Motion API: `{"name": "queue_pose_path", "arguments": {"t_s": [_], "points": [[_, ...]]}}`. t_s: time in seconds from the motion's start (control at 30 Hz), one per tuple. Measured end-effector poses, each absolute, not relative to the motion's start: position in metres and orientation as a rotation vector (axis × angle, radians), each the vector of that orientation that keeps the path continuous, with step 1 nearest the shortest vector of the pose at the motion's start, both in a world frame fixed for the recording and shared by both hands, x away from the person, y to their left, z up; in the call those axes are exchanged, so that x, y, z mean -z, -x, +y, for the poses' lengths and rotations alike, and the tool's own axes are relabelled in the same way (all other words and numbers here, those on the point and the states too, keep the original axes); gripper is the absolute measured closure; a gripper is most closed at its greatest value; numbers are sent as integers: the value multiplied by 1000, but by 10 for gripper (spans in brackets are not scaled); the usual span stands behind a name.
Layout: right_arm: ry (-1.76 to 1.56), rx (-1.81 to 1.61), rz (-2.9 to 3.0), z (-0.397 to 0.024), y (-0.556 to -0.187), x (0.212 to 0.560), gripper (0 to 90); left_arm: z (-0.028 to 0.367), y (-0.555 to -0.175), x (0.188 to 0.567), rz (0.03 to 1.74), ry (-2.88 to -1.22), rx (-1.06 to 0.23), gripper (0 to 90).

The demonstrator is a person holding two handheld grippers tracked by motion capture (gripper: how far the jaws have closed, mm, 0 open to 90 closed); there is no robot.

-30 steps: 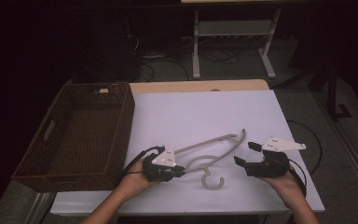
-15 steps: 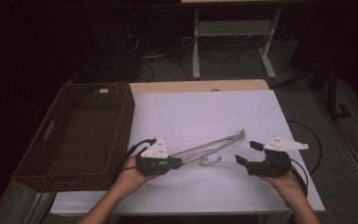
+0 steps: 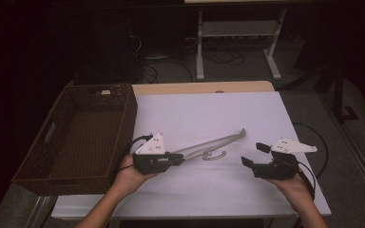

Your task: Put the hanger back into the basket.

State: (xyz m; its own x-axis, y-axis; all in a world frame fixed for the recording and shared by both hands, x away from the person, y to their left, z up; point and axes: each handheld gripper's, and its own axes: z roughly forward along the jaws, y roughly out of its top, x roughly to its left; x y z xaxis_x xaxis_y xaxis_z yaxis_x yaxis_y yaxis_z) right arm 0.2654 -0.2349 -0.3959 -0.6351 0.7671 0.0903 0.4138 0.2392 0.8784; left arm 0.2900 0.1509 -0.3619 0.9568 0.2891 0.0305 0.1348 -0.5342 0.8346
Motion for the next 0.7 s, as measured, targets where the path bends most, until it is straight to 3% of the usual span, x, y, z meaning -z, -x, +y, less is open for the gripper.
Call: {"name": "queue_pose_path", "arguments": {"t_s": [0.4, 0.7], "points": [[-1094, -1368, 2142, -237, -265, 395, 220, 168, -297, 322, 362, -2087, -223, 834], [-1098, -1366, 2140, -239, -265, 394, 220, 203, -305, 282, 410, -2033, -278, 833]]}}
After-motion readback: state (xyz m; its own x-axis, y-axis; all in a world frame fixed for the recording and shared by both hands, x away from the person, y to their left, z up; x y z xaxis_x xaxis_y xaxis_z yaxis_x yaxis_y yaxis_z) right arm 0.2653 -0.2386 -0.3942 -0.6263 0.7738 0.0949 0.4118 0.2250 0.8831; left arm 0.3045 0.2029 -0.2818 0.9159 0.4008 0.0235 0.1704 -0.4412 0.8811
